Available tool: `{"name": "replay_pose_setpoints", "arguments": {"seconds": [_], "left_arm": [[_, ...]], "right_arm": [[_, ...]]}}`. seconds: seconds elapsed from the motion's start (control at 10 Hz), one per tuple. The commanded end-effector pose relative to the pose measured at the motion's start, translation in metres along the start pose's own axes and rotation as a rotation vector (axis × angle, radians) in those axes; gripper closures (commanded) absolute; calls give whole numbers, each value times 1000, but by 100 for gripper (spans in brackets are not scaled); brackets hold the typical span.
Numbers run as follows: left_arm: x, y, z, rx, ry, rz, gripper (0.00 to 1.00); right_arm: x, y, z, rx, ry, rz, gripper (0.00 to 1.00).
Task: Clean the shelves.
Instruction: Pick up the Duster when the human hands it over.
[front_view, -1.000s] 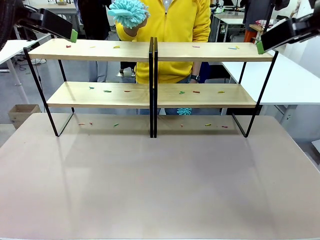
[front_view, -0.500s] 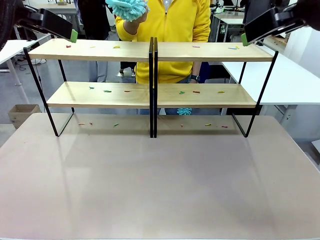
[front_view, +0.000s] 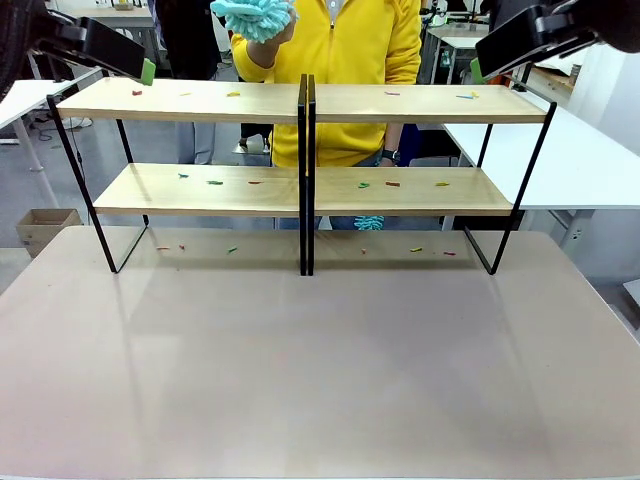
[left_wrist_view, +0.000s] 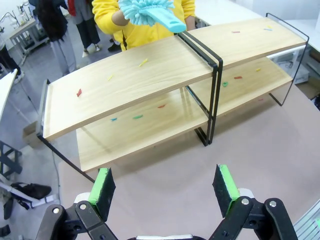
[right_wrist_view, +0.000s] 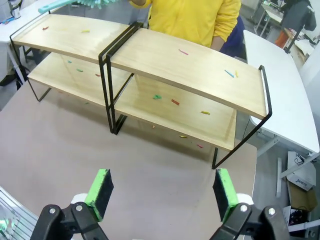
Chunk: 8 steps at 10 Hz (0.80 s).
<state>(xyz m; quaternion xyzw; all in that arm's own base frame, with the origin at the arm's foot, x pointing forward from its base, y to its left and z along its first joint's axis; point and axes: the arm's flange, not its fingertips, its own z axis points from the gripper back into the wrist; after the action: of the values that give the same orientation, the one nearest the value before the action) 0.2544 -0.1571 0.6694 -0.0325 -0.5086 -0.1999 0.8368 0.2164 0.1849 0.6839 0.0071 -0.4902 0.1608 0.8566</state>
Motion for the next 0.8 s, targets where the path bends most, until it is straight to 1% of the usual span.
{"name": "replay_pose_setpoints", "arguments": {"seconds": [0.0,0.7], "left_arm": [[0,0,0,-2,0,-2,0],[0,0,0,-2,0,-2,0]], "right_arm": [[0,0,1,-2,1,0,0],[0,0,1,-2,1,0,0]]}}
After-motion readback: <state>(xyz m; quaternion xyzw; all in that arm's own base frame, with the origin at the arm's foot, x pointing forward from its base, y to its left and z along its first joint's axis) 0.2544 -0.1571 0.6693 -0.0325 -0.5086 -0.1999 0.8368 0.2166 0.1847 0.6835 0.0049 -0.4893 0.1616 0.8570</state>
